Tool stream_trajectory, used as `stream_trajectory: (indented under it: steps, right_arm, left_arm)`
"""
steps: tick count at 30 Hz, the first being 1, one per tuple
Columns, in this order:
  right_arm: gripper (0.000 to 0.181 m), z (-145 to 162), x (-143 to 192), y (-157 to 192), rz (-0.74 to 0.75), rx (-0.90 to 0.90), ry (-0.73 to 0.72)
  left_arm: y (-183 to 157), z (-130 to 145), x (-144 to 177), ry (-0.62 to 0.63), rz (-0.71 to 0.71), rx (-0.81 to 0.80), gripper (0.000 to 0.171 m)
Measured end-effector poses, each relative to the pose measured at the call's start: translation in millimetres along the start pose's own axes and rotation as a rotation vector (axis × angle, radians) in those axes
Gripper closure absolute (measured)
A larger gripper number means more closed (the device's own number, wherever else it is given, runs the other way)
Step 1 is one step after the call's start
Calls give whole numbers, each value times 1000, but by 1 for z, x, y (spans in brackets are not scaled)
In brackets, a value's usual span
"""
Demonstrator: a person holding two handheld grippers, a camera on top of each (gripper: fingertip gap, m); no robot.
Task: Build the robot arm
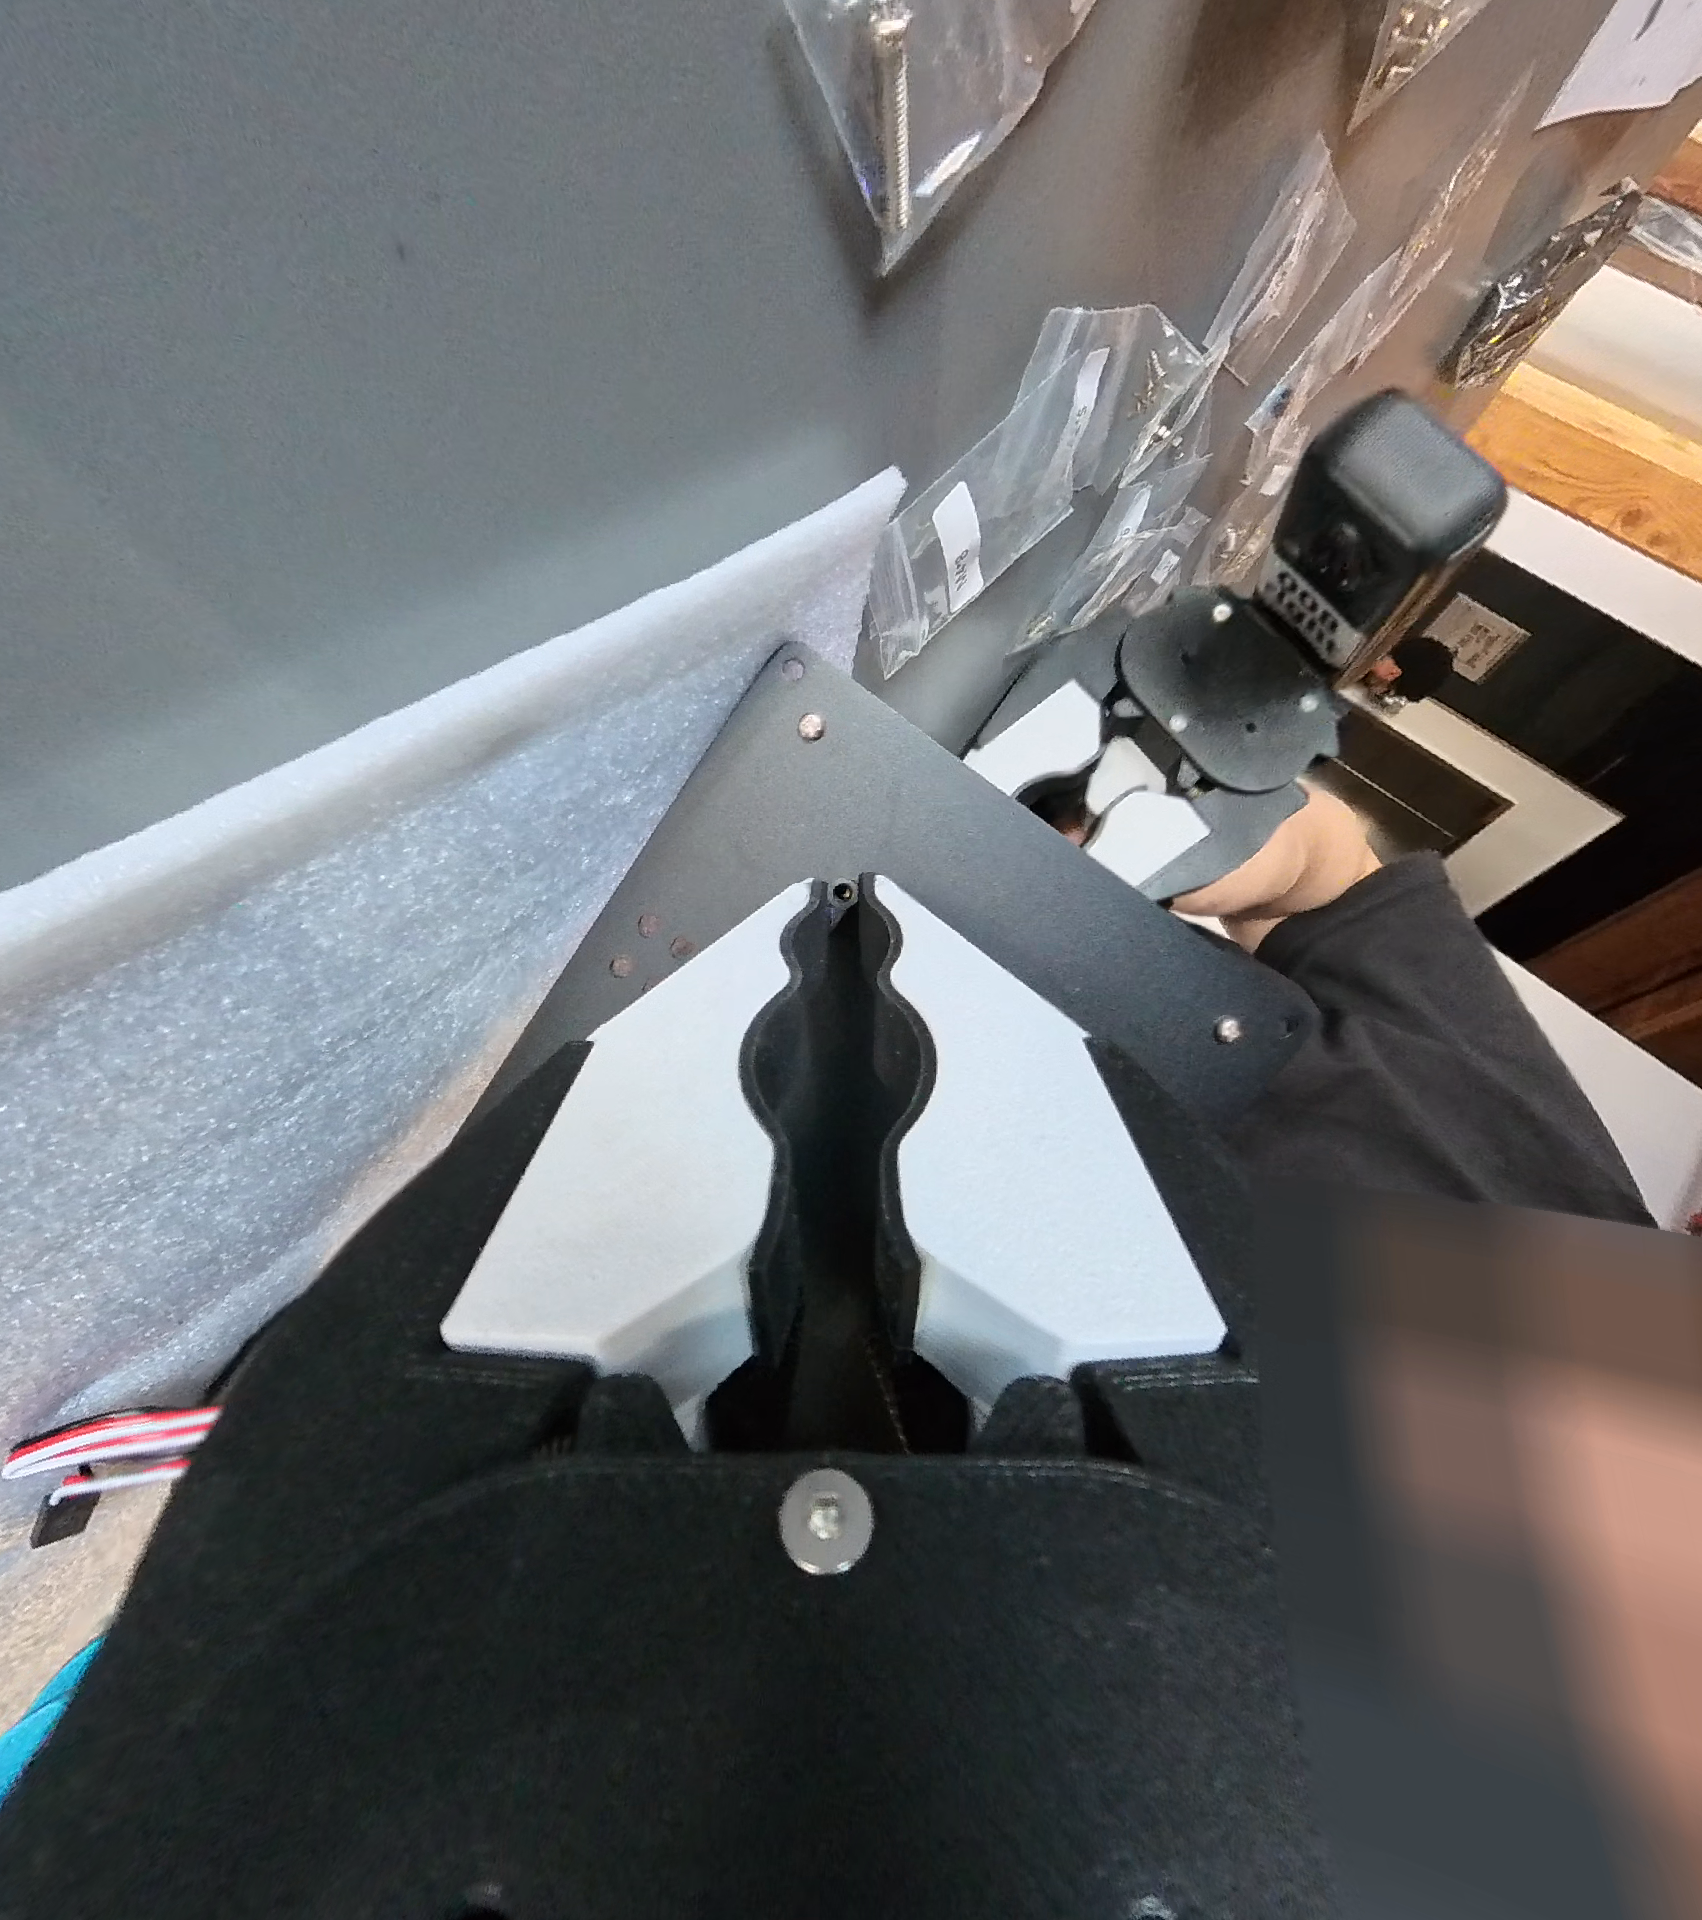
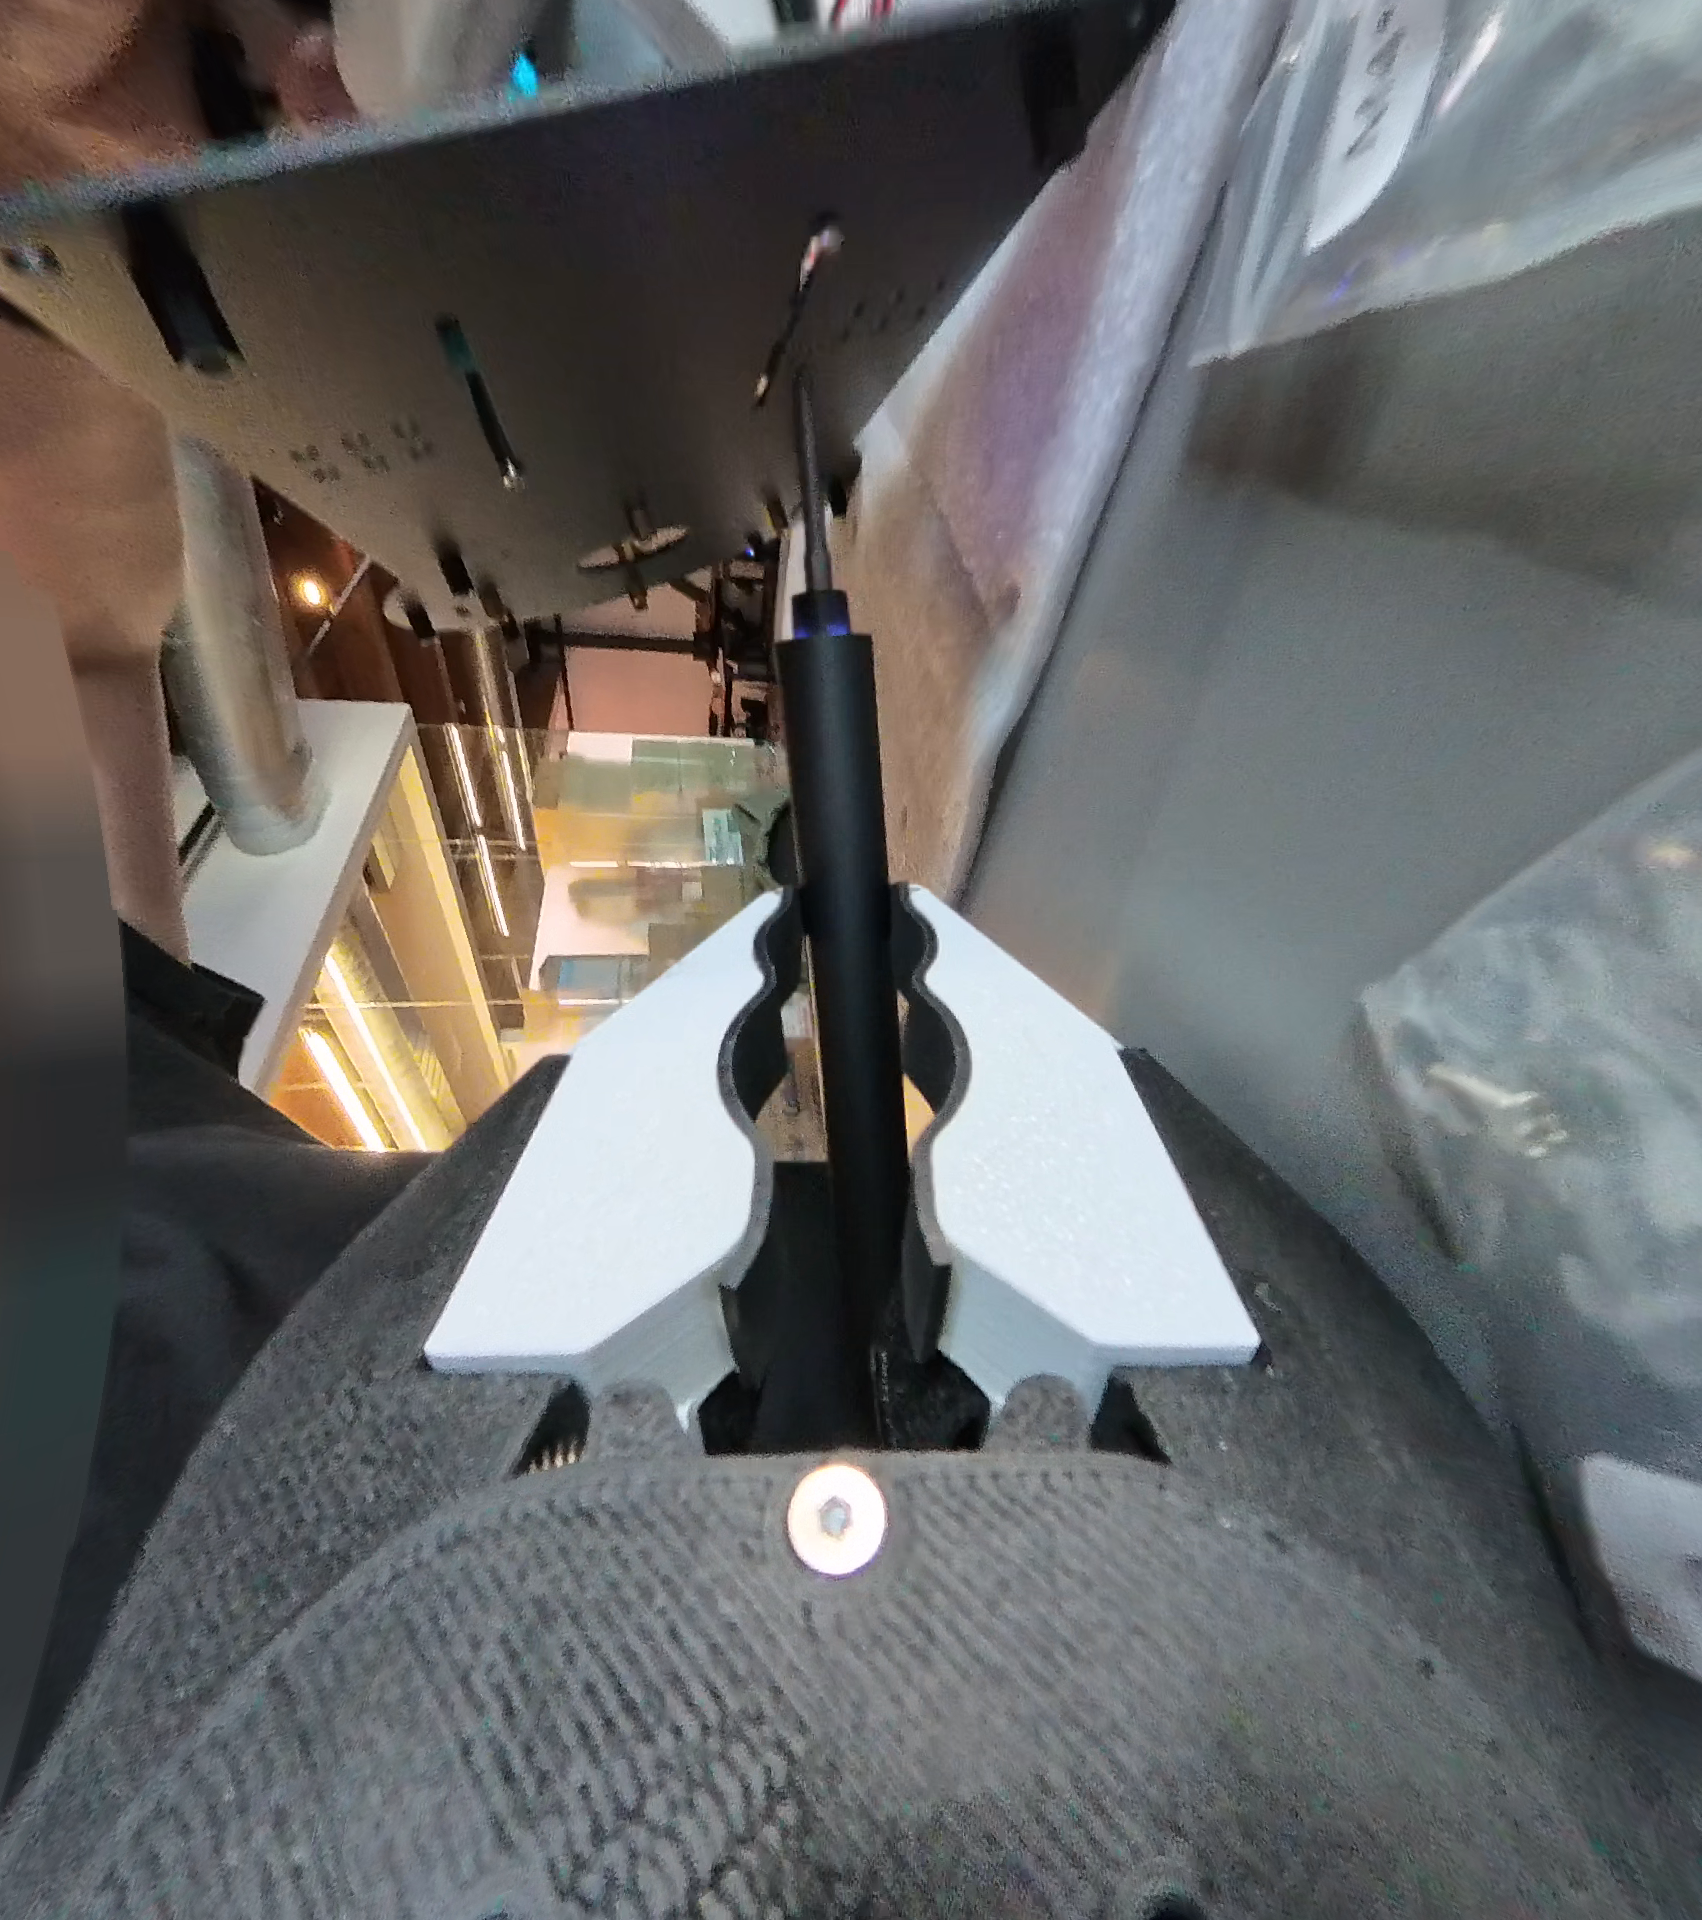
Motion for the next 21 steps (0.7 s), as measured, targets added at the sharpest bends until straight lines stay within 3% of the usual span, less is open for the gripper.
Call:
stream_trajectory:
  steps: [8, 14, 21]
  right_arm:
    - [166, 19, -1, 1, 54, 83, 77]
    - [165, 21, 2, 0, 40, 64, 105]
    - [165, 21, -1, -1, 44, 65, 159]
  left_arm:
    - [1, 0, 0, -13, 20, 12, 168]
    - [0, 3, 1, -62, 3, -12, 168]
    - [-1, 3, 2, -31, -16, 8, 168]
Point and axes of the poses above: each gripper's, where its closed fingertips meet, x back along the fingers, z out of its underside, y = z × x across the jaws, the point moved 6 cm from there along x, back along the fingers, and after that the axes turned 5 degrees about y, right-handed, at the moved point
